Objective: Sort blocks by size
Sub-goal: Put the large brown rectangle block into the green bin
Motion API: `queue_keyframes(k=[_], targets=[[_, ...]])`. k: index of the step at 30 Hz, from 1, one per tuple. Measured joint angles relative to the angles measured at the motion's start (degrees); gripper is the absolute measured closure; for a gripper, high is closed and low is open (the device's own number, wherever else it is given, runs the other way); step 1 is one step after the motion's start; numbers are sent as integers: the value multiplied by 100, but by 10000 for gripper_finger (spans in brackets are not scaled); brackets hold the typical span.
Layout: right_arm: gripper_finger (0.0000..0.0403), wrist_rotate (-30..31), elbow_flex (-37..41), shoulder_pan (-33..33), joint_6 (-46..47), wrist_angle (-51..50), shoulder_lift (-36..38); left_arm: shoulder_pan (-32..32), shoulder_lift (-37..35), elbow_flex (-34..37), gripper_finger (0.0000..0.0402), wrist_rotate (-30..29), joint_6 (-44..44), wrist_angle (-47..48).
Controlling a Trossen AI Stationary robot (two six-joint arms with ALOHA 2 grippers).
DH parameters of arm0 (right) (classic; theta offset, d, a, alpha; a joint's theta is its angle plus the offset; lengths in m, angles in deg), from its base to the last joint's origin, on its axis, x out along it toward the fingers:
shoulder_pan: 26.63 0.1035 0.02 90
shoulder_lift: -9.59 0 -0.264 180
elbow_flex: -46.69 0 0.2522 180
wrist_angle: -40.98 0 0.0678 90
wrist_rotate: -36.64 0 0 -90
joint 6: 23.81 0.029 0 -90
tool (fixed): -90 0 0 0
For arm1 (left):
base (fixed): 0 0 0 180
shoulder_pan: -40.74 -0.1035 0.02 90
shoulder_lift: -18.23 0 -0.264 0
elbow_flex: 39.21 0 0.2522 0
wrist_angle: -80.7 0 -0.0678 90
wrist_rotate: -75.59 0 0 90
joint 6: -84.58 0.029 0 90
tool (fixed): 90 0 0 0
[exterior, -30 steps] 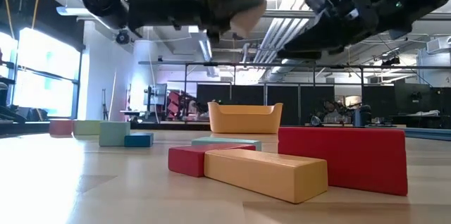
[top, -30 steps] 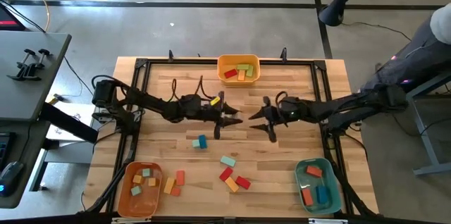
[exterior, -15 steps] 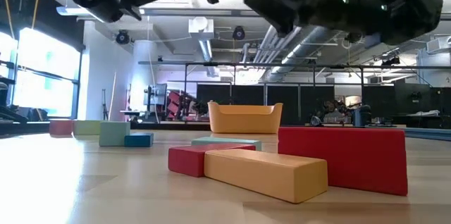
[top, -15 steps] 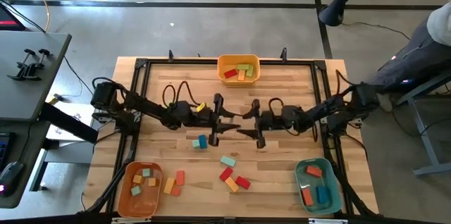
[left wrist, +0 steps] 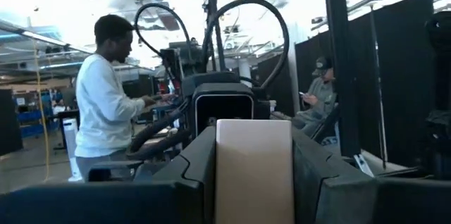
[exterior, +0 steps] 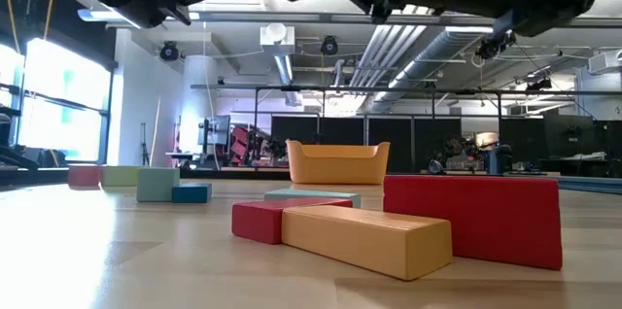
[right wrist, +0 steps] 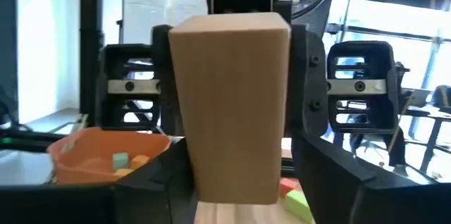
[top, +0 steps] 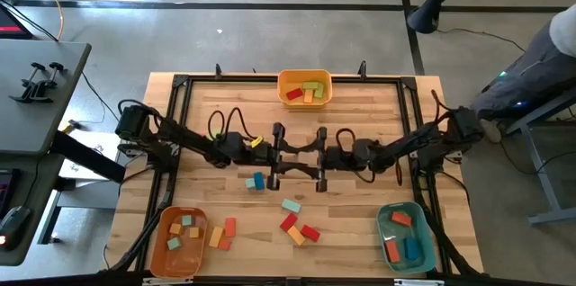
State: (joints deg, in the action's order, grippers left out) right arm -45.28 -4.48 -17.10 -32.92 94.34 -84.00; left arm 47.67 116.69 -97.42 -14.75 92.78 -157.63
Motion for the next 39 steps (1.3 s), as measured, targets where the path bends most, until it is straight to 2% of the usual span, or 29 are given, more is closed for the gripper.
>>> queue_keyframes(k=[6, 8, 14, 18, 22, 26, 34, 39], targets=[[274, 159, 2, 181, -367, -795, 366, 33, 0, -2, 262, -185, 42, 227], [276, 286, 2, 246, -493, -1066, 548, 37, -7, -7, 245, -153, 86, 330], [276, 1367, -2, 502, -464, -2985, 1491, 61, -4, -4, 214, -246, 248, 578], [276, 2253, -2, 999, 36, -4550, 2262, 67, -4, -4, 208, -284, 299, 648], [276, 3159, -4, 1843, 1598, -6465, 2986, 64, -4, -4, 208, -317, 299, 663], [276, 3320, -4, 2813, 4132, -7879, 3408, 60, -4, -2, 207, -319, 302, 809], [276, 2527, -4, 4381, 8274, -8474, 3075, 60, -2, 0, 206, -321, 442, 976], [276, 1475, -178, 4920, 10447, -9331, 2638, 60, -2, 0, 206, -321, 442, 976]])
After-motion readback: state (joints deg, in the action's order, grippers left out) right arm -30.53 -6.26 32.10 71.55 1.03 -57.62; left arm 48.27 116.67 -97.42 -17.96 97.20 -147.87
